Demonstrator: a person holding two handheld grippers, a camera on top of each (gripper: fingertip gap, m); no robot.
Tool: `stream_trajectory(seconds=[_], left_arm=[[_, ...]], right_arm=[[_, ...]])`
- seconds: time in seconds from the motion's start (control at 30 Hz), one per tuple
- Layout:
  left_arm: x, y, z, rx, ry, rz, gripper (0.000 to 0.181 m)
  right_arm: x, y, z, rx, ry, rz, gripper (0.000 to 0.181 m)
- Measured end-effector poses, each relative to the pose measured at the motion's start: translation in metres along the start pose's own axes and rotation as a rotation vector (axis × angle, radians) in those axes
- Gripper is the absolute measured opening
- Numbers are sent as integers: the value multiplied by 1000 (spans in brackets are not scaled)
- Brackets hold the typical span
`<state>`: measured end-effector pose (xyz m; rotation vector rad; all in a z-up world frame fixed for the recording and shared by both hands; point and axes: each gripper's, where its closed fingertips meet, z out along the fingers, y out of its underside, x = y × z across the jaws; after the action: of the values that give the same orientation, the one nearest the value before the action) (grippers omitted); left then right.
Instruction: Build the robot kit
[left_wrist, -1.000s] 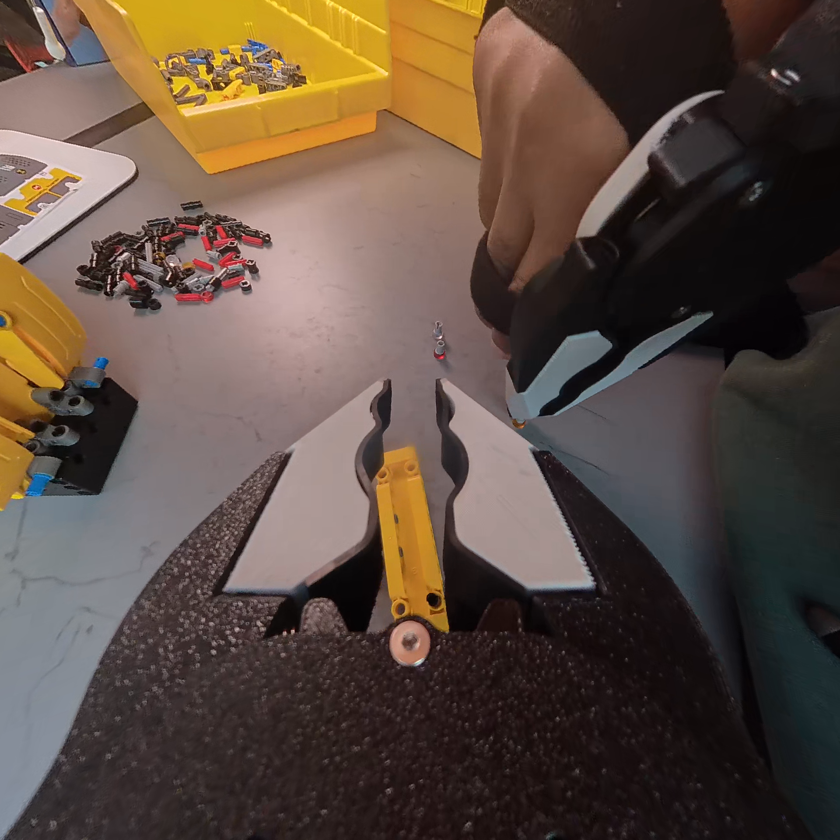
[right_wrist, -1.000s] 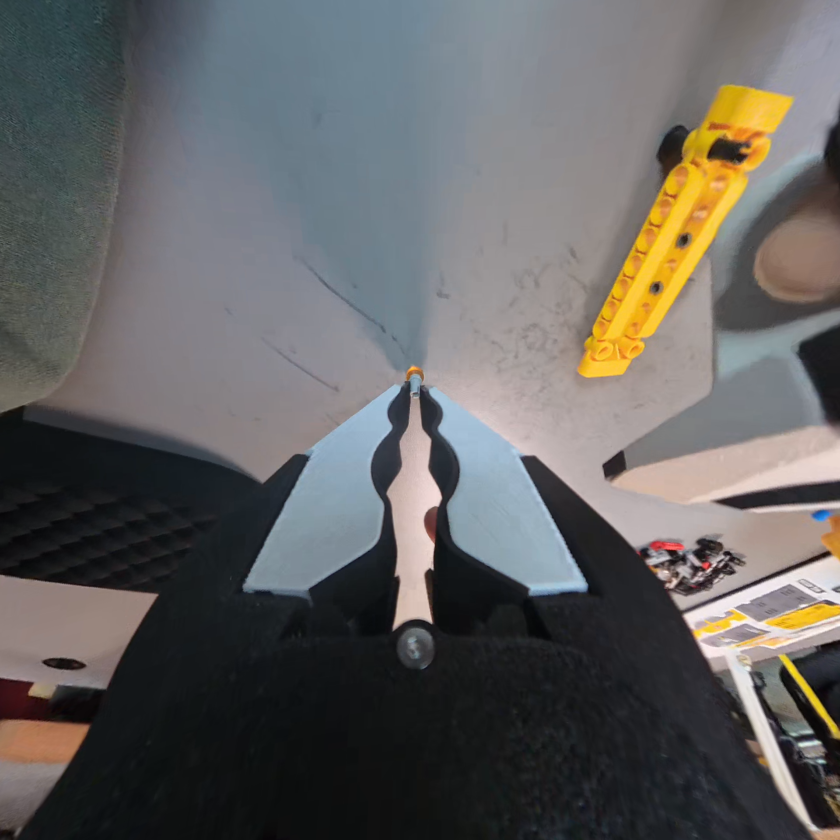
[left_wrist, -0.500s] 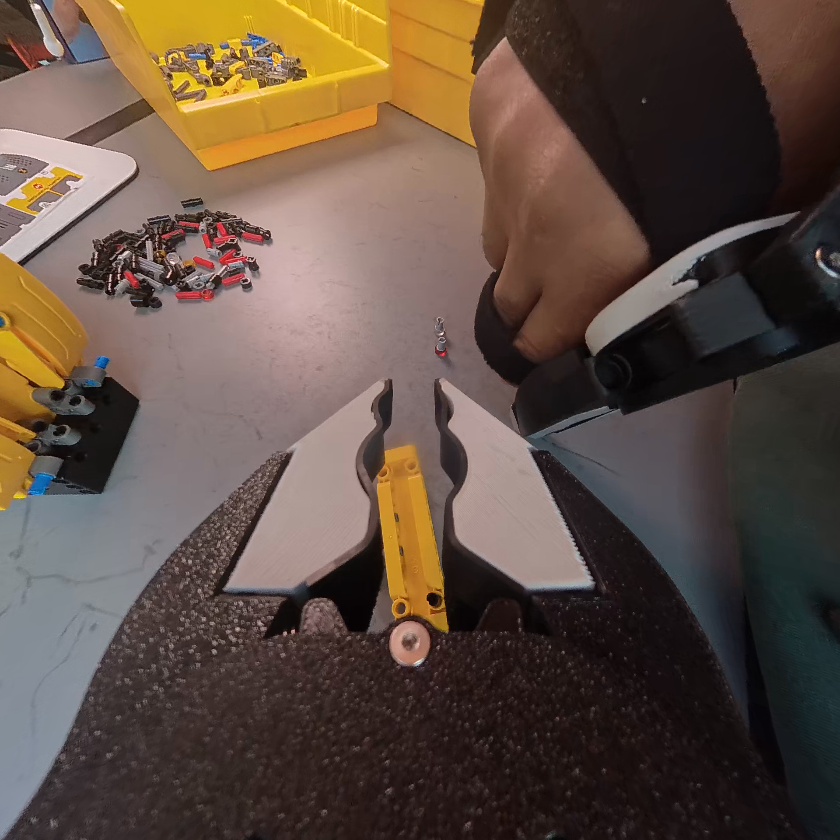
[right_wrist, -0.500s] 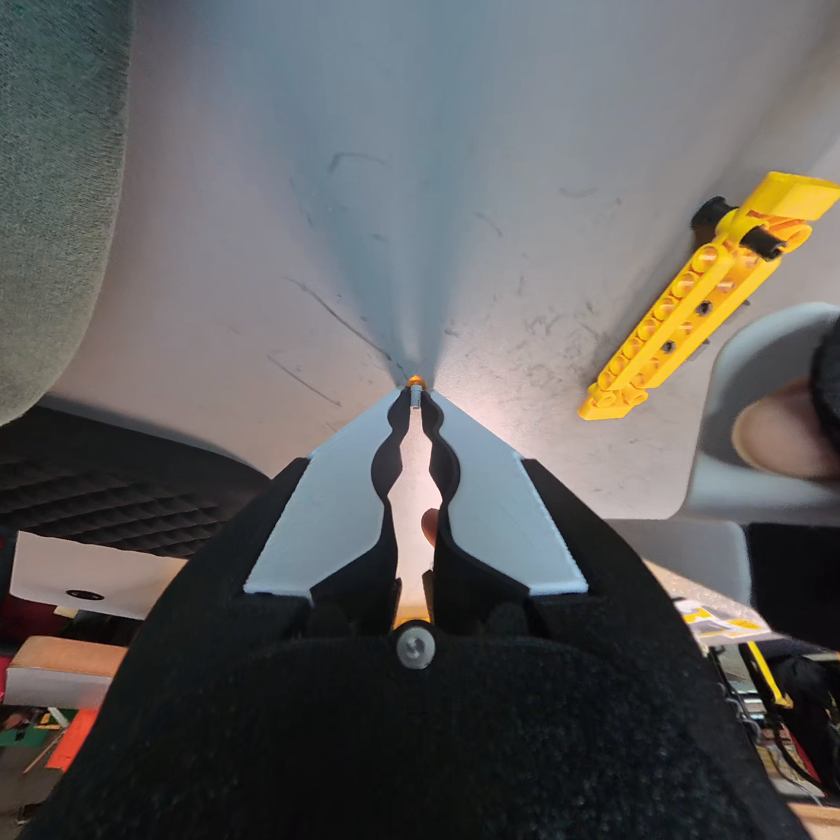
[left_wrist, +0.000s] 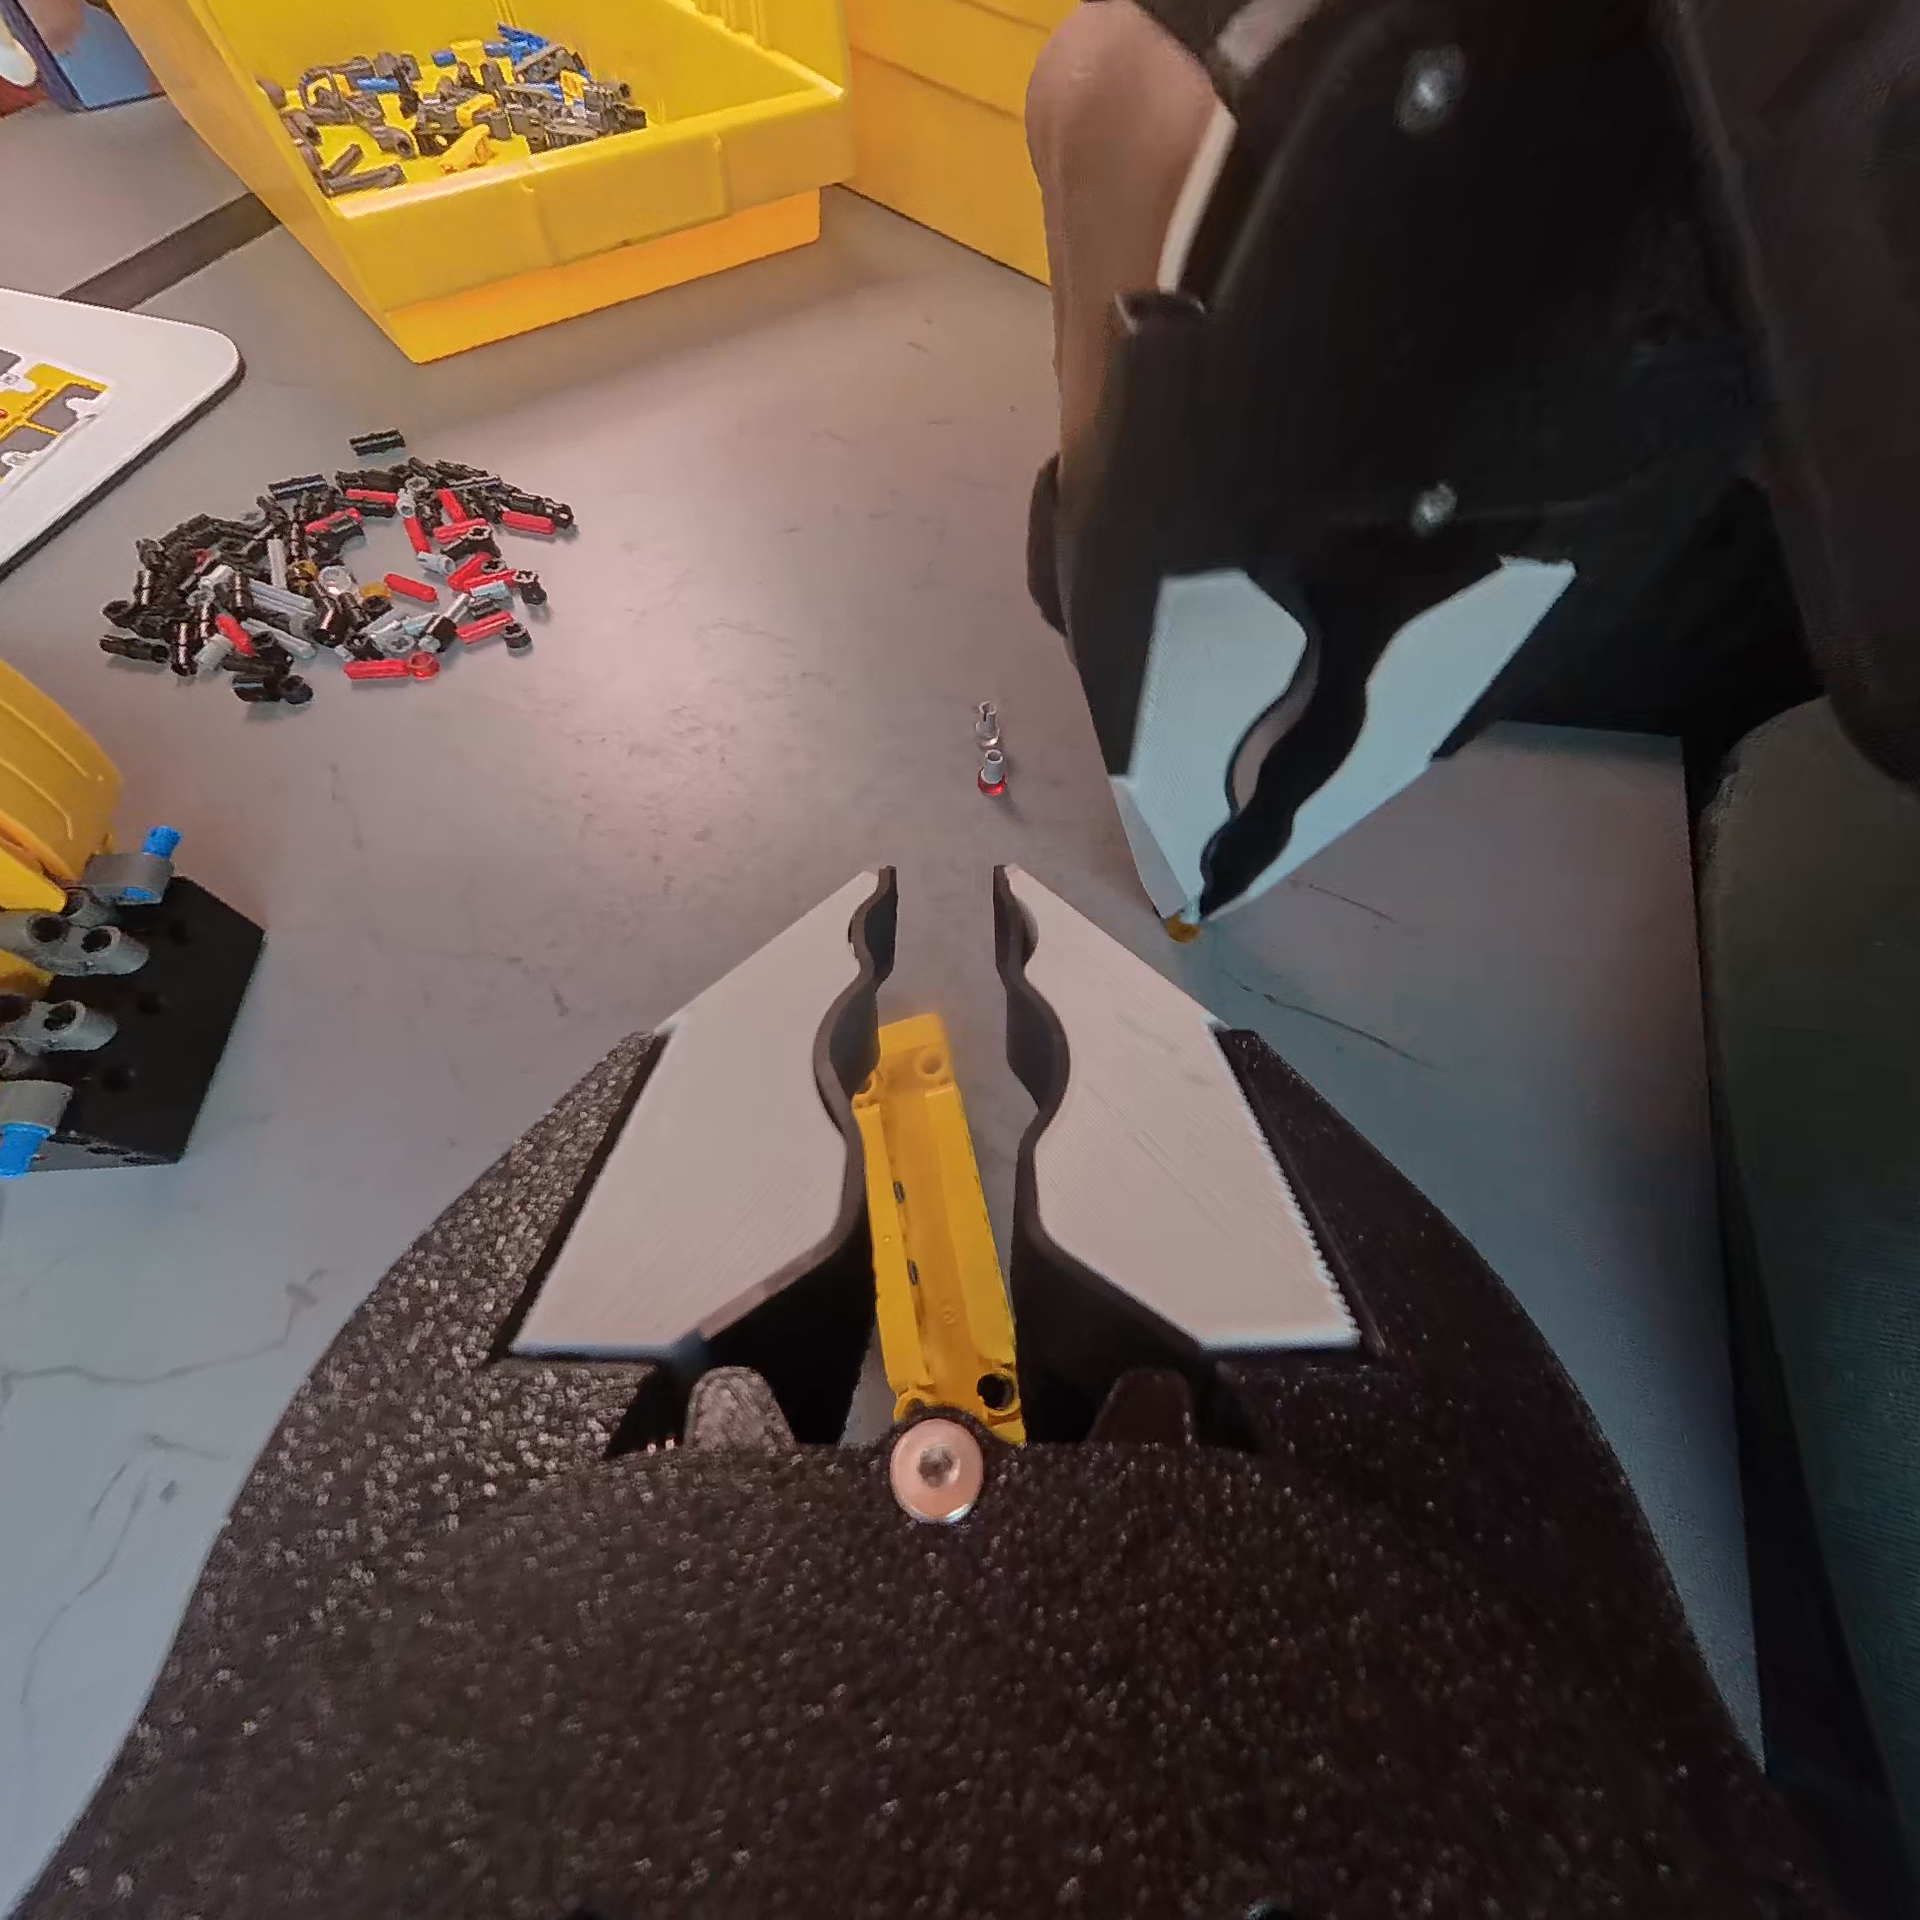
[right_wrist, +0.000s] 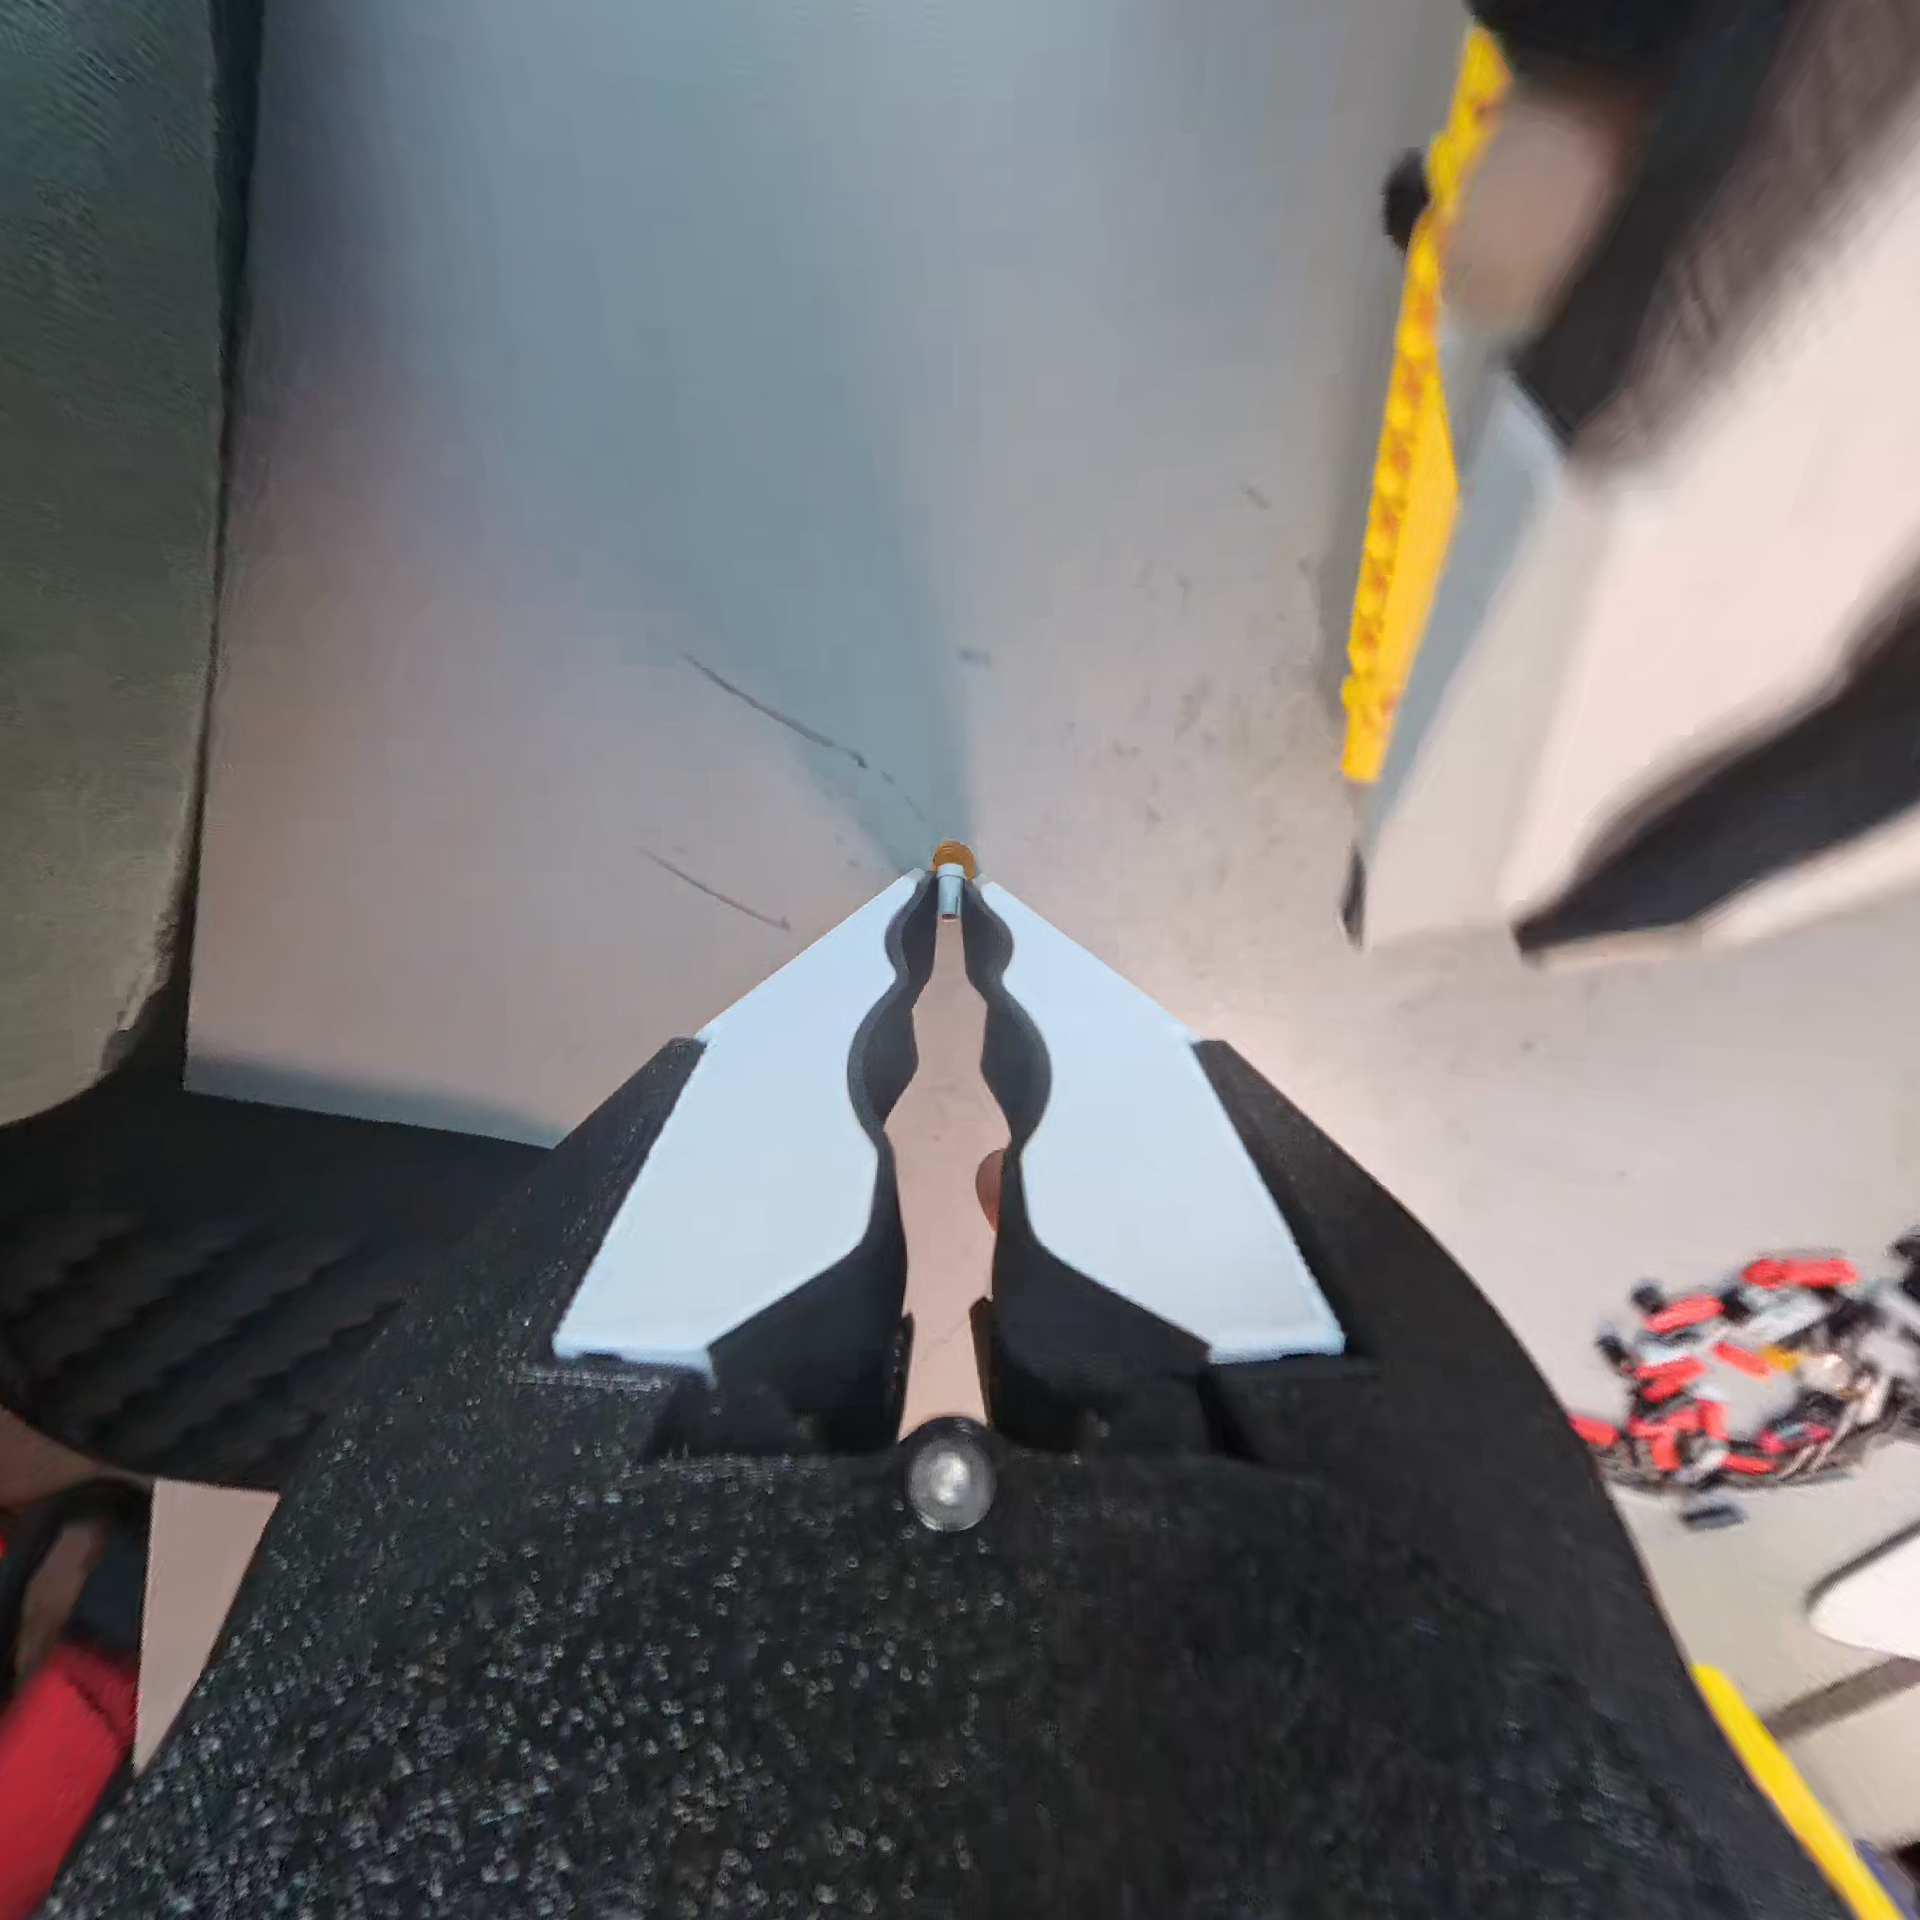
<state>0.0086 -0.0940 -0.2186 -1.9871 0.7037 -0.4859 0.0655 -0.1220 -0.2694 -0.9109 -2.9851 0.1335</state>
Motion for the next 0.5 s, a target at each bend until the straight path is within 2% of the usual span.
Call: stream_trajectory(seconds=[0.07,0.2,0.27,0.5], left_arm=[[4,-1,0,3,9,21,18],[15,-2,0,10,55,67,17],[21,-3,0,13,79,93,16],[39,0,13,-38,119,177,16]], right_arm=[[3,5,-7,114,17,69,4],[3,-8,-38,503,14,203,4],[4,-7,-52,640,34,262,4],[10,19,-64,794,159,399,4]])
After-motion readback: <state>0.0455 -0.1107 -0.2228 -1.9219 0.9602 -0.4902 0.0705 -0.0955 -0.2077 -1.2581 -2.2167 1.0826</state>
